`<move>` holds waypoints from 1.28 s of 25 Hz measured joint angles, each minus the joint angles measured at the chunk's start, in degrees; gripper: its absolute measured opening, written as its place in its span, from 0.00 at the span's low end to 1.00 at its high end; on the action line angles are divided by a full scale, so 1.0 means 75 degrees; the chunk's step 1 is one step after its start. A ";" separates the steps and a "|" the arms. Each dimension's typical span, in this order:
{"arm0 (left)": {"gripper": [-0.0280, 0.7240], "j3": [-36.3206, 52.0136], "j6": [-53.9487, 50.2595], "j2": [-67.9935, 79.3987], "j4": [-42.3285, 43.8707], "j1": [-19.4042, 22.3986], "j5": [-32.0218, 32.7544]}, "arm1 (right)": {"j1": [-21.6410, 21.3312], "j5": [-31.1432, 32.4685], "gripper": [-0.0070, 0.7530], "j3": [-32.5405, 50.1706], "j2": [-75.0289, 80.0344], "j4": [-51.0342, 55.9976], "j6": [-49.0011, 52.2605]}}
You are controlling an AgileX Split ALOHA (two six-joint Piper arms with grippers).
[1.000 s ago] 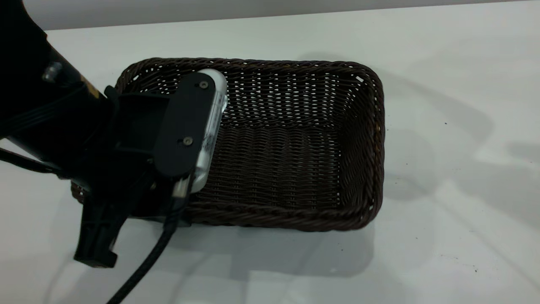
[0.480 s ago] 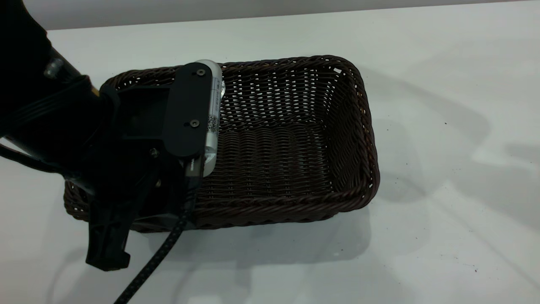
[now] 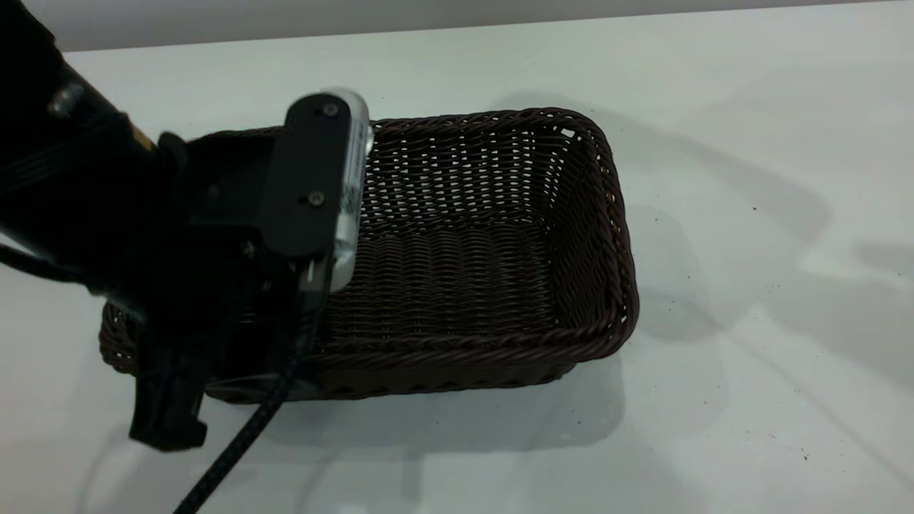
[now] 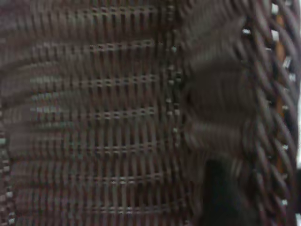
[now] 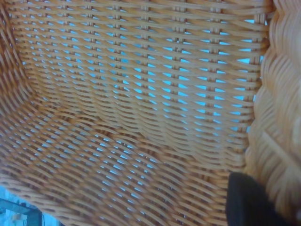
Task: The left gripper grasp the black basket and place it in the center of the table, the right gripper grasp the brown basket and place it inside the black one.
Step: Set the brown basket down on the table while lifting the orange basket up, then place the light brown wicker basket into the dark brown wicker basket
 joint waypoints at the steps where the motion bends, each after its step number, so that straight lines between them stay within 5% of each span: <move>1: 0.62 0.0000 0.0000 -0.0054 0.0000 0.0000 -0.0057 | 0.0000 0.0000 0.15 0.0000 0.0000 0.0000 0.0000; 6: 0.80 0.0000 0.0000 -0.0787 -0.0037 0.0000 -0.0144 | 0.0000 0.0000 0.15 0.0000 0.0000 0.0000 -0.0002; 18: 0.78 -0.0015 -0.0007 -0.4161 -0.0272 -0.0007 0.0849 | 0.0000 0.0295 0.15 -0.1313 0.0188 -0.1363 0.1453; 32: 0.77 -0.0058 -0.0002 -0.6868 -0.1315 -0.0007 -0.0191 | 0.0429 0.3086 0.15 -0.3381 0.1957 -0.5020 0.3431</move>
